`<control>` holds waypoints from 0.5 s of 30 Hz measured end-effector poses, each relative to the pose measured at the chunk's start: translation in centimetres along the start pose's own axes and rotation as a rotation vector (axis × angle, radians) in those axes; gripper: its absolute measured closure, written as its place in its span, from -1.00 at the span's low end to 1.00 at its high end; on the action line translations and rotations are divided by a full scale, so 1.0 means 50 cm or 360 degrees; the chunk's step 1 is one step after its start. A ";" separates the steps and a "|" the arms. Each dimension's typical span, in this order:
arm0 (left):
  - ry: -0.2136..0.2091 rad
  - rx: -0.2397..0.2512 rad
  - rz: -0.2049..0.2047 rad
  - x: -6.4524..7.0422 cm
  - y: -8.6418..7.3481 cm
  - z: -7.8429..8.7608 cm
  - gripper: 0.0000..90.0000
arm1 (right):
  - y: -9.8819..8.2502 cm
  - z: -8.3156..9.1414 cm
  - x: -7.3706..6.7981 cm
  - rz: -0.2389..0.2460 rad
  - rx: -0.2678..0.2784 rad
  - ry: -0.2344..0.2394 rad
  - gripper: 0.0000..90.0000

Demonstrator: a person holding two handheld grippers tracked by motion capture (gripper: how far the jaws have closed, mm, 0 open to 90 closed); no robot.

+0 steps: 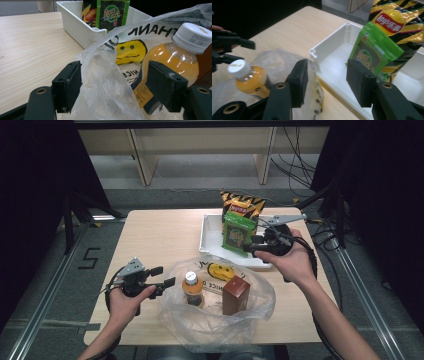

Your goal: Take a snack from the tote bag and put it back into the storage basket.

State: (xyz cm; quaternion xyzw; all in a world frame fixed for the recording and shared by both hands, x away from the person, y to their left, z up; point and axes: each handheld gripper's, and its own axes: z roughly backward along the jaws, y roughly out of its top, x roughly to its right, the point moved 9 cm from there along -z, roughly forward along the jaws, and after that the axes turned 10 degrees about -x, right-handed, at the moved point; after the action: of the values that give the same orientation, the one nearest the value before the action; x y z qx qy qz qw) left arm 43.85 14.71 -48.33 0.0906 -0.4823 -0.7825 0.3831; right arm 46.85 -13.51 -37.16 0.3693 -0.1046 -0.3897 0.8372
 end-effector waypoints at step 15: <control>-0.0006 0.0001 0.0001 0.004 0.001 -0.002 -0.38 | -0.048 0.040 -0.091 0.0114 0.0071 0.0075 0.01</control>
State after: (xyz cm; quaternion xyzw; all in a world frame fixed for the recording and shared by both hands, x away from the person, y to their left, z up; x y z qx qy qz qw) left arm 43.82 14.49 -48.31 0.0891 -0.4833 -0.7825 0.3823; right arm 41.48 -12.26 -36.91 0.3929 -0.1068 -0.3483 0.8444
